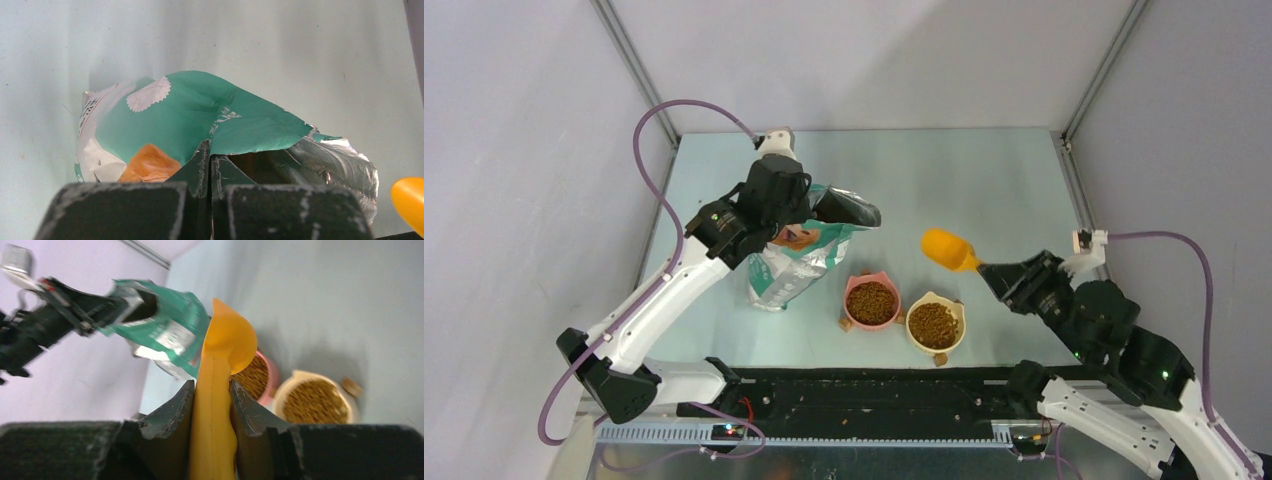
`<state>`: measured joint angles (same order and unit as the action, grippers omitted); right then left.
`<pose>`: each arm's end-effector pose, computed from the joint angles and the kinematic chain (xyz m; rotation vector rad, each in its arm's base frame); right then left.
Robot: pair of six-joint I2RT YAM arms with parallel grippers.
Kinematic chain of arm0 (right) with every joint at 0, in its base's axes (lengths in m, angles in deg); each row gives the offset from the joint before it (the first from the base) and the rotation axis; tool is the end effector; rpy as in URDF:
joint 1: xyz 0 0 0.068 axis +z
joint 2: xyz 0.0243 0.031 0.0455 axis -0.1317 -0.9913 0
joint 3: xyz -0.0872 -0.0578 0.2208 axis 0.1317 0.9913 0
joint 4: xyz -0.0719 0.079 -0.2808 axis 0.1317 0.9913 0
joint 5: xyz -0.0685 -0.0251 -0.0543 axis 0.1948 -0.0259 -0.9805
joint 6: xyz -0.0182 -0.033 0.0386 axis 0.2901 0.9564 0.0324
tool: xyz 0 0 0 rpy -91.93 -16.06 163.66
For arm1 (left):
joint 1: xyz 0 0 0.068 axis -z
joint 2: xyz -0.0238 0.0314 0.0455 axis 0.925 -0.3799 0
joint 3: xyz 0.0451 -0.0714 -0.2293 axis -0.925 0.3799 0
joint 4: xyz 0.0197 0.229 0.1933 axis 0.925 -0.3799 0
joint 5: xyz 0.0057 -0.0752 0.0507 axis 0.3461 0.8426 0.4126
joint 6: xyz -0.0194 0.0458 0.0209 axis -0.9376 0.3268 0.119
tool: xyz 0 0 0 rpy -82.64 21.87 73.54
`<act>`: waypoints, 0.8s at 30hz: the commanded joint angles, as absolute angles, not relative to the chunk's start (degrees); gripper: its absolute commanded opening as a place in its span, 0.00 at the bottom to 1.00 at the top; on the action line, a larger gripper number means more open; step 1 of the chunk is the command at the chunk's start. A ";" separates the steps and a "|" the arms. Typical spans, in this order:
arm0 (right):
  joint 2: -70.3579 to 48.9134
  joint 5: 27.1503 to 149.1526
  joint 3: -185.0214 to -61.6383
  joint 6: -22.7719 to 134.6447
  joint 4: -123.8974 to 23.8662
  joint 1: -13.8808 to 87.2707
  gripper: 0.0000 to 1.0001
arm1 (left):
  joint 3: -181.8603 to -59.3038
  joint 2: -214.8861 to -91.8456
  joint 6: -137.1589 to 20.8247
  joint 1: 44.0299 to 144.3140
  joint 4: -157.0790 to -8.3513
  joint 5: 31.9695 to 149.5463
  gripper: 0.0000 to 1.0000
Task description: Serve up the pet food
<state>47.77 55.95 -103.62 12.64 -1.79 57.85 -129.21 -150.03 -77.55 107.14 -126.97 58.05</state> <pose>0.0830 0.0769 0.3825 0.3074 1.8742 0.8337 0.2490 -0.1858 0.3807 -0.0882 2.1065 -0.2792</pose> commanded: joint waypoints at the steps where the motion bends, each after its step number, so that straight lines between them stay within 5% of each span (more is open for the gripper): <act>1: 41.97 57.91 -107.93 18.58 -24.66 58.09 0.00 | -129.89 -149.62 -75.56 106.32 -130.92 54.07 0.00; 15: 12.51 79.15 -131.48 28.95 -18.44 56.76 0.00 | -129.74 -148.64 -76.11 106.32 -130.67 55.28 0.00; 24: -6.83 71.26 -147.75 38.04 4.41 60.07 0.00 | -129.28 -147.60 -76.29 106.31 -130.34 55.34 0.00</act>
